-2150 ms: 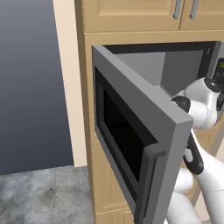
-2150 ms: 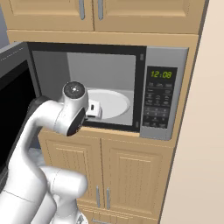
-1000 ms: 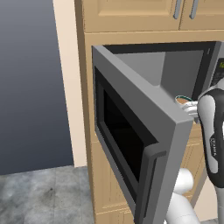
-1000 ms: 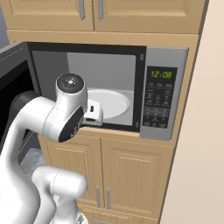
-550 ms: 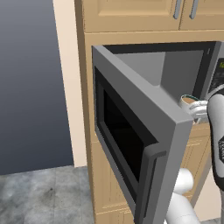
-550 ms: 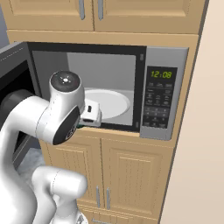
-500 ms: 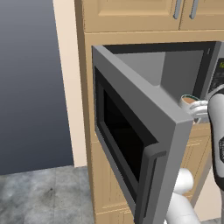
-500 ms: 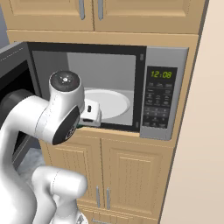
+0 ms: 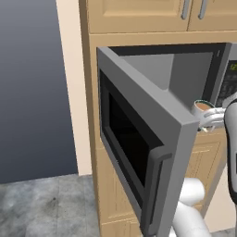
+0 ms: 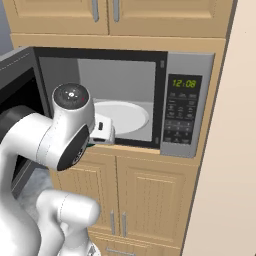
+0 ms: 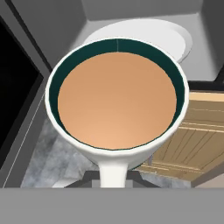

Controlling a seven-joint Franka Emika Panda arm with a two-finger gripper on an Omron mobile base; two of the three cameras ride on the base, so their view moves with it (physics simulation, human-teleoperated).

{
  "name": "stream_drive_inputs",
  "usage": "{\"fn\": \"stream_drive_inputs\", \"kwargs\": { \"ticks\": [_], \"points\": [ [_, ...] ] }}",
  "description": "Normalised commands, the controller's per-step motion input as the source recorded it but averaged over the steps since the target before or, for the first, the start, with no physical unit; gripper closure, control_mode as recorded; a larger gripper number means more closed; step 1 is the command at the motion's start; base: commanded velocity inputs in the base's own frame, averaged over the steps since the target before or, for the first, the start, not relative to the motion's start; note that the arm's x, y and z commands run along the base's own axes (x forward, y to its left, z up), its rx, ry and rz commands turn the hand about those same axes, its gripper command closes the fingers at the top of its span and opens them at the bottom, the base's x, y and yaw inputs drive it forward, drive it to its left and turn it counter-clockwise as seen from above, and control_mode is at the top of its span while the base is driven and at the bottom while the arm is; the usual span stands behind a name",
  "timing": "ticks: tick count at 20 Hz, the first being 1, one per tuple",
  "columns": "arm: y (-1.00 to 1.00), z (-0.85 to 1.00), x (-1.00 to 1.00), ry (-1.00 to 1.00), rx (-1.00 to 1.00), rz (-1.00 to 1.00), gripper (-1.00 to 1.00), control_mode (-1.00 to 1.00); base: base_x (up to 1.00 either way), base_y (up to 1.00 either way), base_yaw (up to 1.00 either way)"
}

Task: Pick the cup of tea, navigate to the dining table, and place it on the saucer.

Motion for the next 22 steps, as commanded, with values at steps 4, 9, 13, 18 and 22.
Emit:
{"fn": "stream_drive_inputs", "kwargs": {
  "ticks": [4, 9, 13, 18, 22],
  "points": [
    [0.00, 0.00, 0.00, 0.00, 0.00, 0.00, 1.00, 1.00, -0.64, -0.21, 0.09],
    [0.00, 0.00, 0.00, 0.00, 0.00, 0.00, 1.00, 1.00, -0.66, -0.22, 0.18],
    [0.00, 0.00, 0.00, 0.00, 0.00, 0.00, 1.00, 1.00, -0.65, -0.25, 0.22],
    [0.00, 0.00, 0.00, 0.00, 0.00, 0.00, 1.00, 1.00, -0.61, -0.26, 0.19],
    [0.00, 0.00, 0.00, 0.00, 0.00, 0.00, 1.00, 1.00, -0.64, -0.31, 0.02]
  ]
}}
